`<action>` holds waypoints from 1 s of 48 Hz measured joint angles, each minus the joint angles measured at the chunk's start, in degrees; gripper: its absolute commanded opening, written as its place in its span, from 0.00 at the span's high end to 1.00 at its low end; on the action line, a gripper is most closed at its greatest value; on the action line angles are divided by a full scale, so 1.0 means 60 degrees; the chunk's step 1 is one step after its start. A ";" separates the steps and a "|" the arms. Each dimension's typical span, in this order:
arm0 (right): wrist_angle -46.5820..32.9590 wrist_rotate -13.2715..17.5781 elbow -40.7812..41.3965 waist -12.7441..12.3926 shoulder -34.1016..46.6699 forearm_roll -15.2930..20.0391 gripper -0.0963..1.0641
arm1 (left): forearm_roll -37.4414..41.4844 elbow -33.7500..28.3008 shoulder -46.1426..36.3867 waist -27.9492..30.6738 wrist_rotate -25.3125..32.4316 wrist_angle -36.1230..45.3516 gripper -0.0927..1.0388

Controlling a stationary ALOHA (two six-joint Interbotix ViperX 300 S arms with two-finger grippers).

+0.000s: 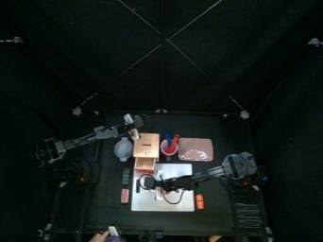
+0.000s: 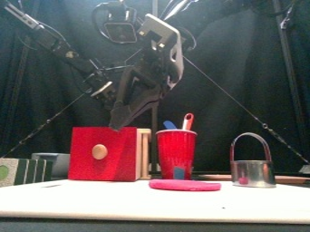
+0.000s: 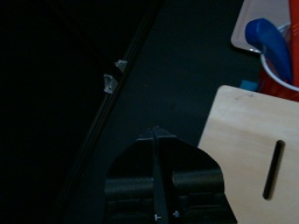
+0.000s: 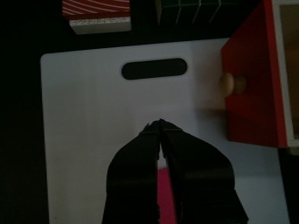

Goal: Get the cutter from the drawer then cut the dough then place the extra dough in the bowl
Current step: Shut the drawer

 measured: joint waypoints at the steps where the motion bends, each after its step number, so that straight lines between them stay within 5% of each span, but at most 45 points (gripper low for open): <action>1: 0.0015 0.0015 -0.0029 0.0015 0.0015 0.0000 0.76 | -0.0132 -0.0132 0.0205 0.0029 0.0190 0.0146 0.60; 17: 0.0059 -0.0015 -0.0220 0.0000 0.0366 -0.0029 0.76 | -0.5039 -0.1479 0.1318 0.0527 0.5317 0.2197 0.60; 22: 0.0059 -0.0044 -0.0513 -0.0015 0.0615 -0.0146 0.76 | -0.6196 -0.1626 0.1509 0.0659 0.6167 0.2827 0.60; 48: 0.1304 -0.0103 -0.1743 -0.0806 0.1494 -0.1172 0.76 | -0.6343 -0.1860 0.2168 0.0688 0.6357 0.2944 0.61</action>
